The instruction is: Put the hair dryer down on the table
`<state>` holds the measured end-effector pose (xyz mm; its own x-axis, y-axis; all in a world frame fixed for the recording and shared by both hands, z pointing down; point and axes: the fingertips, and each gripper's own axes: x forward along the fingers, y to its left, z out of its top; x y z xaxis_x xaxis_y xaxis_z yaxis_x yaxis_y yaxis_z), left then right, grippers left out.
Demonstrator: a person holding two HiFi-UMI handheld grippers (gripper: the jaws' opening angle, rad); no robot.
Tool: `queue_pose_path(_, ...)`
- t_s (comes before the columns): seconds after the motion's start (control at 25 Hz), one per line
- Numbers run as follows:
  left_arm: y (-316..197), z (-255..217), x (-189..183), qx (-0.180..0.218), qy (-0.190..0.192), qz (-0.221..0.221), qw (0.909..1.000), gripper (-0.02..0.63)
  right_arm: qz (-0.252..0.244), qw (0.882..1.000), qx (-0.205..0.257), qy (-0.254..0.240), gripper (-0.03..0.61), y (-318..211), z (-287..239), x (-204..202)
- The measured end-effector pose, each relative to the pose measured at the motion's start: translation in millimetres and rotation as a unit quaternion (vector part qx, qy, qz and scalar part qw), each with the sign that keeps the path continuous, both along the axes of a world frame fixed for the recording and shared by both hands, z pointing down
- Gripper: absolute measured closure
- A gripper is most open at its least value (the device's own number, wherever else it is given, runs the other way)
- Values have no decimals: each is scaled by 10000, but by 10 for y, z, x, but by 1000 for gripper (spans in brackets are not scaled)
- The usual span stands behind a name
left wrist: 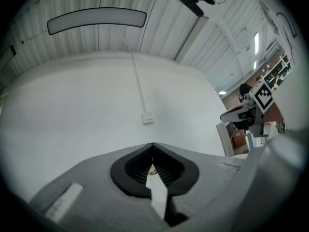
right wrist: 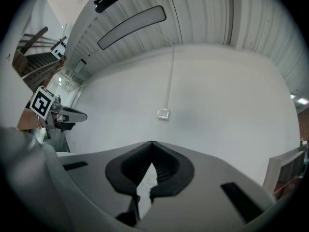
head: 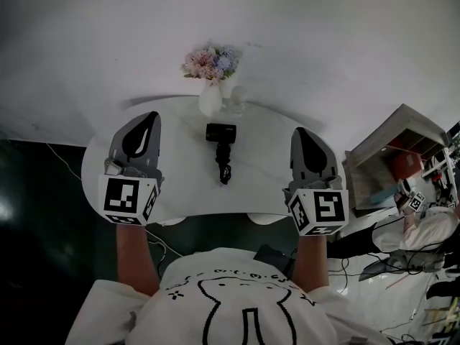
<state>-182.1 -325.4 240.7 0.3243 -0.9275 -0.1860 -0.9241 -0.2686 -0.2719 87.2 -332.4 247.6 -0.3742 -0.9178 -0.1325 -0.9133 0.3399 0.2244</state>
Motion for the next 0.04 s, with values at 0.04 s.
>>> queue_pose_path(0.04,-3,1,-4,-7,-42,-12,10000,595,0,10000,-3,2,578,-2,-1,-6)
